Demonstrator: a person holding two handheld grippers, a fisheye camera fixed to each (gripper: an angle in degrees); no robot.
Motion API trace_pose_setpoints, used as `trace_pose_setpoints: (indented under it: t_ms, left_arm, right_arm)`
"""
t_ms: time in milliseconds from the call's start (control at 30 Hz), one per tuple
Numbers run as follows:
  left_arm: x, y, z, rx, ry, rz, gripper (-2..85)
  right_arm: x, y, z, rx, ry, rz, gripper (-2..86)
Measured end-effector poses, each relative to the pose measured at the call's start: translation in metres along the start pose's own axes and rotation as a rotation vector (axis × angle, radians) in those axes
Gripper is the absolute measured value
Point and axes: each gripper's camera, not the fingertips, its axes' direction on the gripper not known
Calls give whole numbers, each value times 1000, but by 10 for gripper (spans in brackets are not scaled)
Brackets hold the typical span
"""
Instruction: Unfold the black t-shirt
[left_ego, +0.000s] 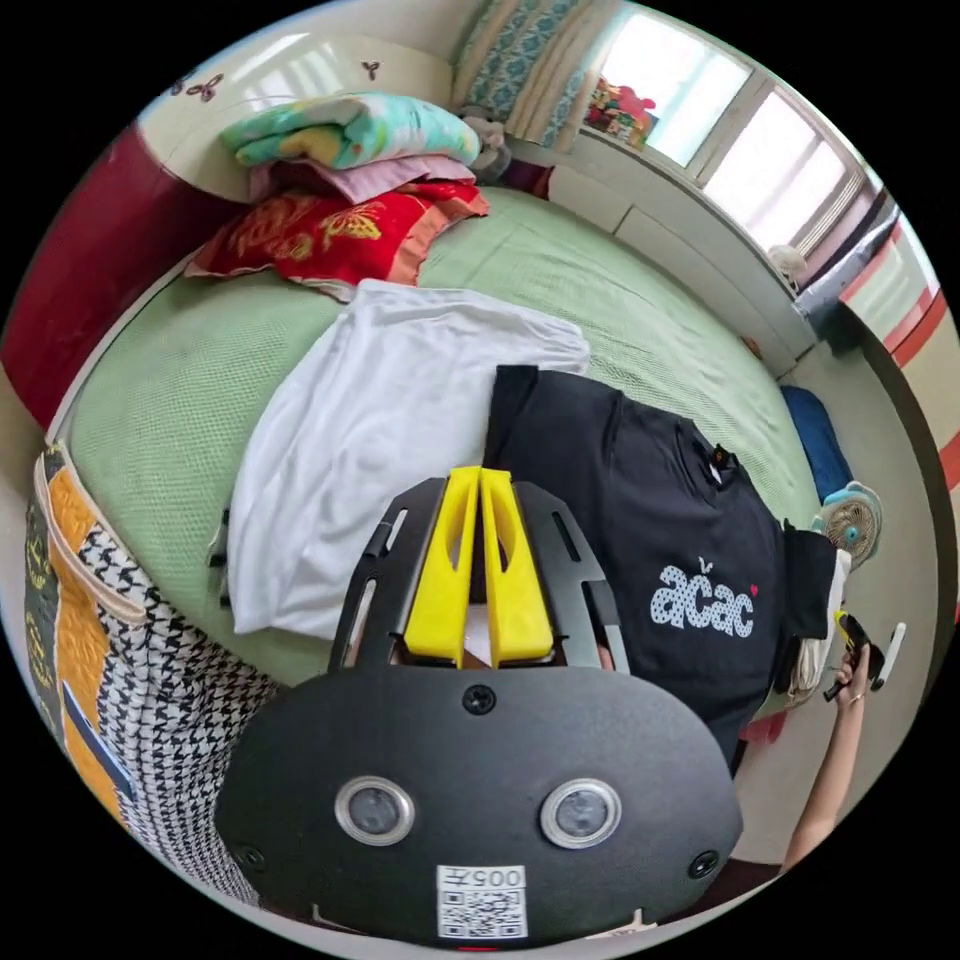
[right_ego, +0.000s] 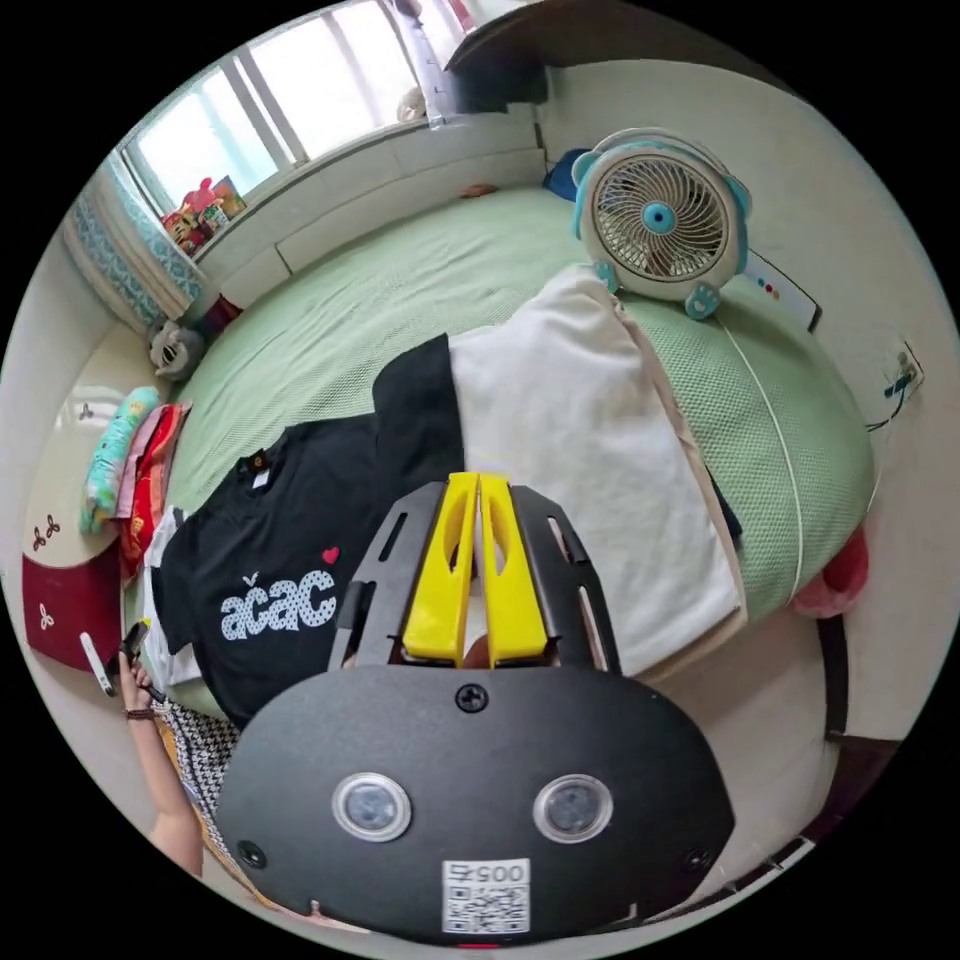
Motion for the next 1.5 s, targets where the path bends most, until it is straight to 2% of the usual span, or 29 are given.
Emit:
trace_pose_setpoints:
  t_ms: [133,333,467,633,767,1067,1500]
  left_arm:
    - [13,32,-17,19,-9,72,-4]
    - [109,98,-39,0,50,310,-7]
    - [173,167,-19,-119,70,438,-7]
    - [207,216,20,-213,-11,455,-7]
    - [214,228,46,-260,-67,409,-7]
    - [242,240,64,-246,-164,471,-6]
    - [253,245,83,-254,-127,437,-3]
  right_arm:
    - [3,32,-17,53,-45,-19,-10]
    - [-77,108,-37,128,-109,-213,-9]
    - [-148,179,-18,-1,-121,-285,-9]
    - [-192,238,12,-107,-75,-285,-9]
    - [-207,262,25,-103,46,-276,-9]
    - [-218,273,35,-103,-11,-260,-9]
    - [-245,292,39,-86,56,-275,-9]
